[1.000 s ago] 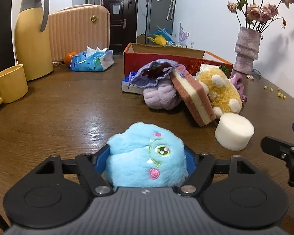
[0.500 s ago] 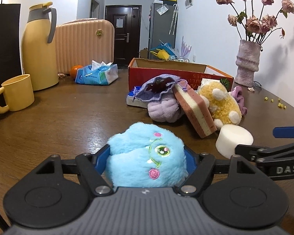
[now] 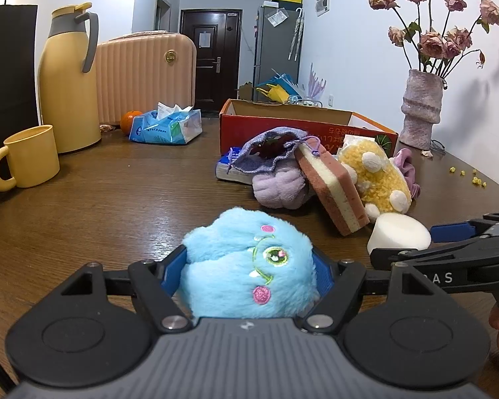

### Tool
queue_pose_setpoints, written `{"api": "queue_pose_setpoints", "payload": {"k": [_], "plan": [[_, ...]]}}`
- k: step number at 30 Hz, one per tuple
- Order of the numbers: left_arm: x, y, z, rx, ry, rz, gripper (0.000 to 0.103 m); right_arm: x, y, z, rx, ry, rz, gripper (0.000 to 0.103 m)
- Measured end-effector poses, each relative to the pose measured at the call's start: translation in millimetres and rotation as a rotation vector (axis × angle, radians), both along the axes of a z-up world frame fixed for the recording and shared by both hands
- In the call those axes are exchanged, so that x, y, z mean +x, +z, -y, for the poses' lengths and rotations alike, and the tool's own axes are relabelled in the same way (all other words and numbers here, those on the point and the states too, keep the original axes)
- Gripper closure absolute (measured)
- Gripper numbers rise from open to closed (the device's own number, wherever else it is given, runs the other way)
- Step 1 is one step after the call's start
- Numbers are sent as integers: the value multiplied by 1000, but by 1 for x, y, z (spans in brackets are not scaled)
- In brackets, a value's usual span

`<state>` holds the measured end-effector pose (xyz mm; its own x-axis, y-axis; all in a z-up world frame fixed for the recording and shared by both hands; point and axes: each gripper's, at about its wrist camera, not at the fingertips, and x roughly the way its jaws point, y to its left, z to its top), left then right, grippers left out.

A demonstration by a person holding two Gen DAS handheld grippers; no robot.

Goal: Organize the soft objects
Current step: 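Grasp the white round sponge with the right gripper while the left gripper holds the plush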

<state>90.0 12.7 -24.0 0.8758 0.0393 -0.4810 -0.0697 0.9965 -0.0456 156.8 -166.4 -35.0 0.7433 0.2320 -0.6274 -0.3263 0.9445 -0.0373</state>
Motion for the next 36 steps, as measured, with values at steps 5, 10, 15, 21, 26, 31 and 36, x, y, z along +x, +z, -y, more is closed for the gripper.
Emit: {"api": "queue_pose_setpoints", "payload": {"k": [5, 10, 15, 21, 26, 31, 36], "plan": [[0, 0, 0, 0, 0, 0, 28, 0, 0, 0, 14, 17, -2, 41], [0, 0, 0, 1, 0, -2, 28, -3, 2, 2, 32, 26, 7, 47], [1, -1, 0, 3, 2, -11, 28, -9, 6, 6, 42, 26, 21, 48], [1, 1, 0, -4, -3, -9, 28, -16, 16, 15, 52, 14, 56, 48], [-2, 10, 1, 3, -2, 12, 28, -20, 30, 22, 60, 3, 94, 48], [-3, 26, 3, 13, -1, 56, 28, -20, 42, 27, 70, -9, 125, 48], [-1, 41, 5, 10, -5, 92, 28, -18, 57, 30, 88, -19, 161, 48]]}}
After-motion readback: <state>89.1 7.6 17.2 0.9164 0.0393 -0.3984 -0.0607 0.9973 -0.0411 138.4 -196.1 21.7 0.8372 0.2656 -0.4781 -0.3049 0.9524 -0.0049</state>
